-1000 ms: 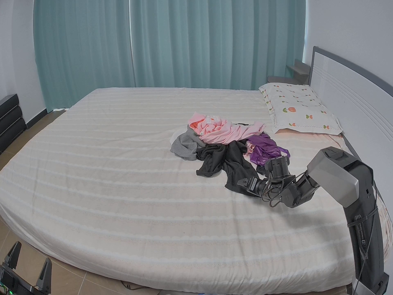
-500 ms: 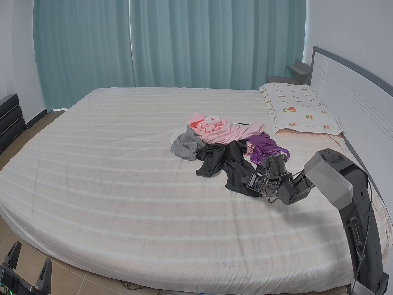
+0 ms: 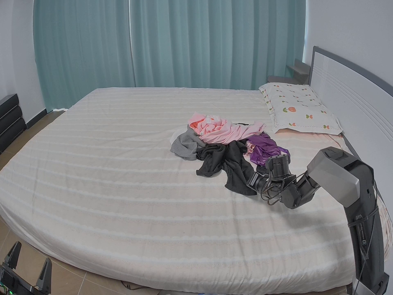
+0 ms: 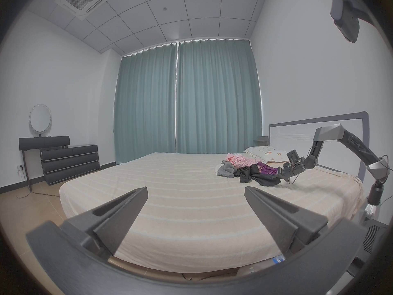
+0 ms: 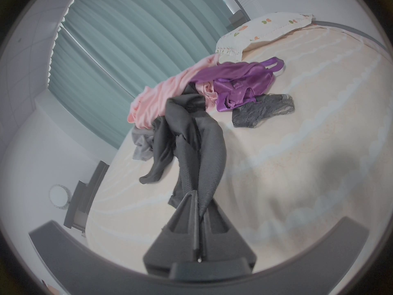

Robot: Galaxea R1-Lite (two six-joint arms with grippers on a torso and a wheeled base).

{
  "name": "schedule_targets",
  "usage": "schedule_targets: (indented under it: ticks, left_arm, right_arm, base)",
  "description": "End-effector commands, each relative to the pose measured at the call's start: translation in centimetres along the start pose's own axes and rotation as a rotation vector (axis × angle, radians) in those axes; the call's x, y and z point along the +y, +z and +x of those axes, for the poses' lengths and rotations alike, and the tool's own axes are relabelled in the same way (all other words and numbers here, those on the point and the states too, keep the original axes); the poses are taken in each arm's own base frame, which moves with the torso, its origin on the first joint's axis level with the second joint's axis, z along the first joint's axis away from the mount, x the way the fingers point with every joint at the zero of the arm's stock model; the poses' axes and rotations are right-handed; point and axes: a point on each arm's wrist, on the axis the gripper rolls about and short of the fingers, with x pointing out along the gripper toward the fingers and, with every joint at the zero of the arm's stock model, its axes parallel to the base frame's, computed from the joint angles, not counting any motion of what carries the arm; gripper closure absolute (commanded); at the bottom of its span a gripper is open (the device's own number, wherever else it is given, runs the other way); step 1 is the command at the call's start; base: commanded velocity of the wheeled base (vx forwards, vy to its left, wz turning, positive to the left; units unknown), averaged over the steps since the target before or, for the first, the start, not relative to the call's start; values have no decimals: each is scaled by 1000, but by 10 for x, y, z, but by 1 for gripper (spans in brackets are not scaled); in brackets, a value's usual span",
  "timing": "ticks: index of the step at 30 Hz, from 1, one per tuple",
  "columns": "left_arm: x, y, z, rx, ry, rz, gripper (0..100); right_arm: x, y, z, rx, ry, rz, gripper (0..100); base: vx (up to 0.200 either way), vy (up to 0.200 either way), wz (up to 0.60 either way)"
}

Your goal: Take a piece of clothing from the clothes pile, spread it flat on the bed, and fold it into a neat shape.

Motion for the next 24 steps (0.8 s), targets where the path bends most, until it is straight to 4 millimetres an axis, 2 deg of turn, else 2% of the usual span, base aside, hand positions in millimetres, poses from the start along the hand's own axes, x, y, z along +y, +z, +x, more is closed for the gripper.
schedule_targets:
  ticks: [1,2,4,5,7,8,9,12,14,15,18,21,24]
  left_arm:
    - [0,-5,0,5,-2,0,0]
    - [0,-5,0,5,-2,0,0]
    - [0,-5,0,5,0,0,0]
    - [0,-5,0,5,0,0,0]
    - [0,-5,0,5,-2,0,0]
    - [0,-5,0,5,0,0,0]
    - [0,-5,0,5,0,0,0]
    - [0,-5,0,5,-2,0,0]
    - [0,-5,0,5,0,0,0]
    - [0,-5,0,5,-2,0,0]
    - [0,-5,0,5,0,0,0]
    - [0,-5,0,5,0,0,0]
    - [0,-5,0,5,-2,0,0]
  right_arm:
    - [18,10,-56,-75,122,44,100]
    - [18,9,-61,-78,129,44,100]
    - [26,5,-86,-88,161,37,100]
    - [26,5,-86,-88,161,37,100]
    - [38,7,-120,-110,203,29,100]
    - [41,7,-125,-112,212,27,100]
    - [50,8,-145,-121,240,21,100]
    - [63,9,-182,-138,290,8,100]
    - [68,9,-194,-144,307,4,100]
    - [73,7,-209,-150,329,-2,100]
    - [85,8,-236,-176,382,-17,100]
    - [88,10,-250,-192,407,-22,100]
    - [104,4,-280,-235,471,-70,100]
  base:
    - [0,0,0]
    - [0,0,0]
    - [0,0,0]
    - [0,0,0]
    - [0,0,0]
    - [0,0,0]
    - [0,0,0]
    - [0,0,0]
    - [0,0,0]
    - [0,0,0]
    - [0,0,0]
    - [0,0,0]
    - [0,0,0]
